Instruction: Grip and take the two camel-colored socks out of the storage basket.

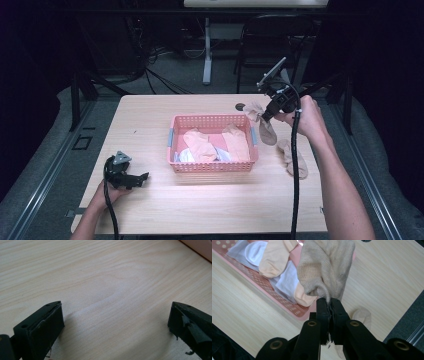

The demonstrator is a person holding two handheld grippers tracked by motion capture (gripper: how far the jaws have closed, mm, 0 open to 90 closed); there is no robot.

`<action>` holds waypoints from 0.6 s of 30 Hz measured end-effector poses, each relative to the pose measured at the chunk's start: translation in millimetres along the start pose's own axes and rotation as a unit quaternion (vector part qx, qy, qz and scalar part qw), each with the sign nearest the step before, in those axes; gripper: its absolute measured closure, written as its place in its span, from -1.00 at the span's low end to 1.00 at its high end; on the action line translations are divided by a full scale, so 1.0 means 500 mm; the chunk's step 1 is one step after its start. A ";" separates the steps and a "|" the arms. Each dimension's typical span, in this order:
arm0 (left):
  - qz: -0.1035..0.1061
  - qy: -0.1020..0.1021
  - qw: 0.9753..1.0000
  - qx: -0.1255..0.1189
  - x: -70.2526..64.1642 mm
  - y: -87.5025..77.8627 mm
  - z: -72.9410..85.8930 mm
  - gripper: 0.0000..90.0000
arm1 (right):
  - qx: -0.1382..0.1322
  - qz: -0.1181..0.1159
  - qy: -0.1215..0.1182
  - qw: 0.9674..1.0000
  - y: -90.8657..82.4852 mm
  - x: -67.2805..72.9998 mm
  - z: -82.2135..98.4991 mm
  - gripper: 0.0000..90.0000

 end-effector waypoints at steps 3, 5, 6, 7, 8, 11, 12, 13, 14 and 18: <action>0.000 0.000 1.000 0.000 0.000 0.000 0.000 -1.00 | 0.001 0.000 0.008 1.000 -0.004 -0.013 0.012 0.93; 0.000 0.000 1.000 0.000 0.000 0.000 0.000 -1.00 | 0.001 0.000 0.014 1.000 -0.005 -0.021 0.020 0.93; 0.000 0.000 1.000 0.000 0.000 0.000 0.000 -1.00 | 0.005 0.002 0.017 1.000 -0.006 -0.030 0.028 0.93; 0.000 0.000 1.000 0.000 0.000 0.000 0.000 -1.00 | 0.005 0.002 0.017 1.000 -0.006 -0.030 0.028 0.93; 0.000 0.000 1.000 0.000 0.000 0.000 0.000 -1.00 | 0.008 0.002 0.020 1.000 -0.006 -0.033 0.031 0.93; 0.000 0.000 1.000 0.000 0.000 0.000 0.000 -1.00 | 0.012 0.000 0.025 1.000 -0.006 -0.045 0.041 0.93; 0.000 0.000 1.000 0.000 0.000 0.000 0.000 -1.00 | 0.008 0.002 0.035 0.999 -0.004 -0.051 0.048 0.93; 0.000 0.000 1.000 0.000 0.000 0.000 0.000 -1.00 | 0.008 0.002 0.035 0.999 -0.004 -0.051 0.048 0.93; 0.000 0.000 1.000 0.000 0.000 0.000 0.000 -1.00 | 0.015 0.002 0.036 0.999 -0.005 -0.060 0.055 0.93; 0.000 0.000 1.000 0.000 0.000 0.000 0.000 -1.00 | 0.018 0.003 0.042 0.999 -0.003 -0.073 0.067 0.93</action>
Point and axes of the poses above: each handheld gripper's, and its own axes: y roughly forward along the jaws, z roughly out of its underside, x roughly to its left, the point moved 1 cm from there along y, roughly forward along the jaws, and after that the axes turned 6 degrees about x, right-handed, at the moved point
